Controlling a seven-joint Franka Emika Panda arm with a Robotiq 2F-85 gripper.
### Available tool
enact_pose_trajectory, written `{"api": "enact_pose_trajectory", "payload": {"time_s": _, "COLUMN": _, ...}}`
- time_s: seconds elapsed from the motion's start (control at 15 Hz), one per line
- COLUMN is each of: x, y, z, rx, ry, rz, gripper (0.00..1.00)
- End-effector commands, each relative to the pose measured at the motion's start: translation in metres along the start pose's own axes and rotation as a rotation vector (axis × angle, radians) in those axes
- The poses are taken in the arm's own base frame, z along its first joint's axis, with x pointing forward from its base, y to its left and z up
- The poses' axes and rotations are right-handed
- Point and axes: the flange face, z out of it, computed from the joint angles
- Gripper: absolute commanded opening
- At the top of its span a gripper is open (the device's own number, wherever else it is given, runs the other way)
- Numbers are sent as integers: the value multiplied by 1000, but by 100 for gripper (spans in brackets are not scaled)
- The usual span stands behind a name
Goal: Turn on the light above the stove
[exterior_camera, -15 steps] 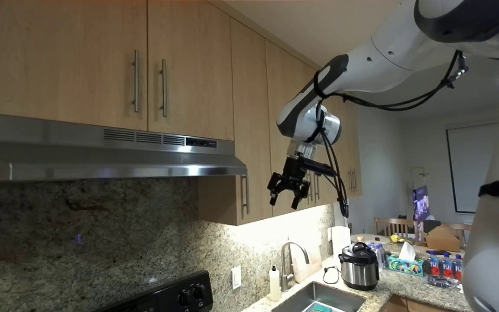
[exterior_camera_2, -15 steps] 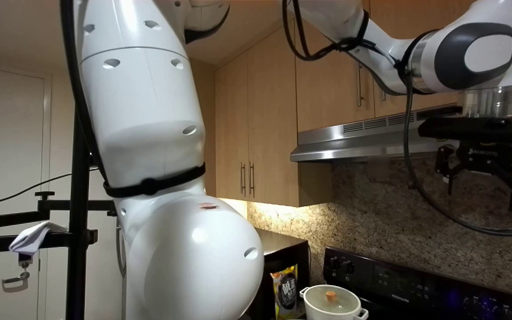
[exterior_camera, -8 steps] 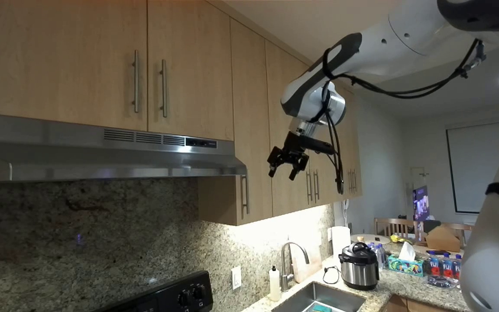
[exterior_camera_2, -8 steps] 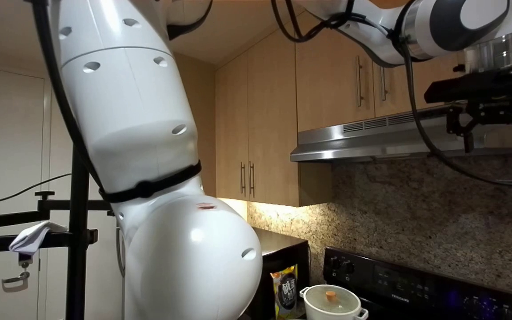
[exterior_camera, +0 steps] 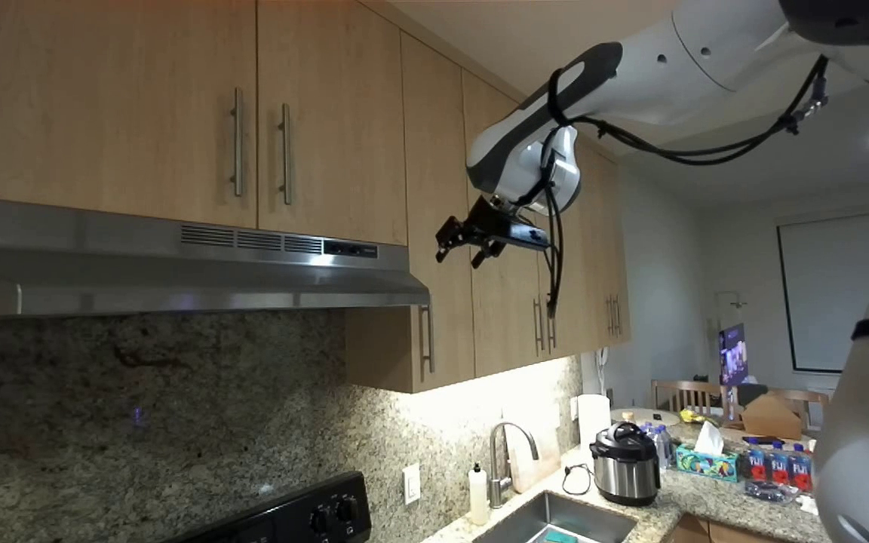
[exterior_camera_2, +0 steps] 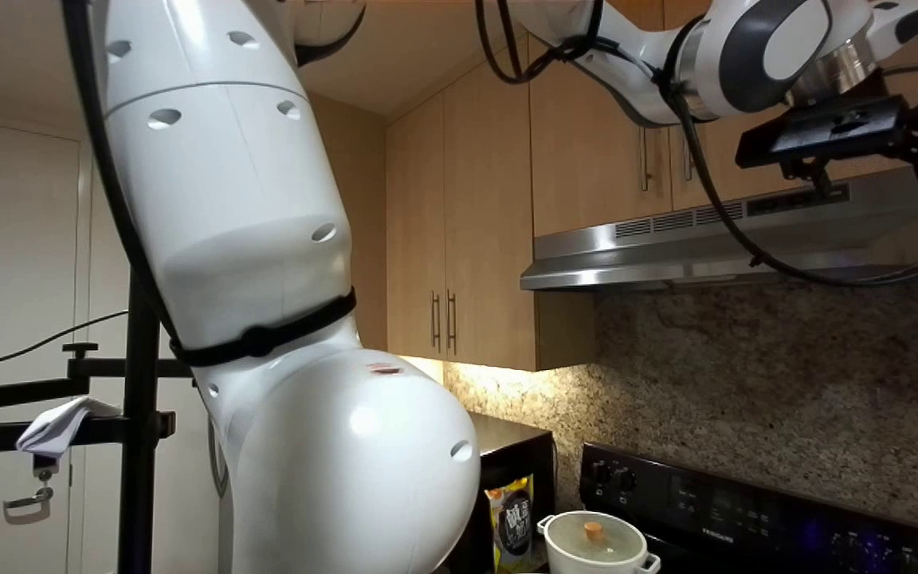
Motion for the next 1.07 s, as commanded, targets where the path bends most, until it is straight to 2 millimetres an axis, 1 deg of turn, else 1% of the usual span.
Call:
{"api": "enact_pose_trajectory", "payload": {"time_s": 0.0, "x": 20, "y": -39, "z": -5, "rx": 38, "ry": 127, "rz": -4, "gripper": 100}}
{"api": "enact_pose_trajectory", "payload": {"time_s": 0.07, "x": 23, "y": -48, "z": -3, "rx": 46, "ry": 149, "rz": -11, "gripper": 100}}
{"api": "enact_pose_trajectory", "payload": {"time_s": 0.13, "x": 28, "y": -63, "z": -2, "rx": 71, "ry": 148, "rz": -24, "gripper": 100}}
{"api": "enact_pose_trajectory", "payload": {"time_s": 0.27, "x": 35, "y": -84, "z": 0, "rx": 99, "ry": 151, "rz": -55, "gripper": 100}}
{"api": "enact_pose_trajectory", "payload": {"time_s": 0.4, "x": 42, "y": -102, "z": 5, "rx": 126, "ry": 143, "rz": -80, "gripper": 100}}
{"api": "enact_pose_trajectory", "payload": {"time_s": 0.47, "x": 43, "y": -107, "z": 8, "rx": 132, "ry": 135, "rz": -89, "gripper": 100}}
{"api": "enact_pose_trajectory", "payload": {"time_s": 0.53, "x": 36, "y": -99, "z": 0, "rx": 114, "ry": 137, "rz": -96, "gripper": 100}}
{"api": "enact_pose_trajectory", "payload": {"time_s": 0.67, "x": 39, "y": -108, "z": 6, "rx": 122, "ry": 136, "rz": -105, "gripper": 100}}
{"api": "enact_pose_trajectory", "payload": {"time_s": 0.93, "x": 40, "y": -107, "z": 10, "rx": 119, "ry": 133, "rz": -105, "gripper": 100}}
{"api": "enact_pose_trajectory", "payload": {"time_s": 1.0, "x": 40, "y": -105, "z": 14, "rx": 115, "ry": 120, "rz": -107, "gripper": 100}}
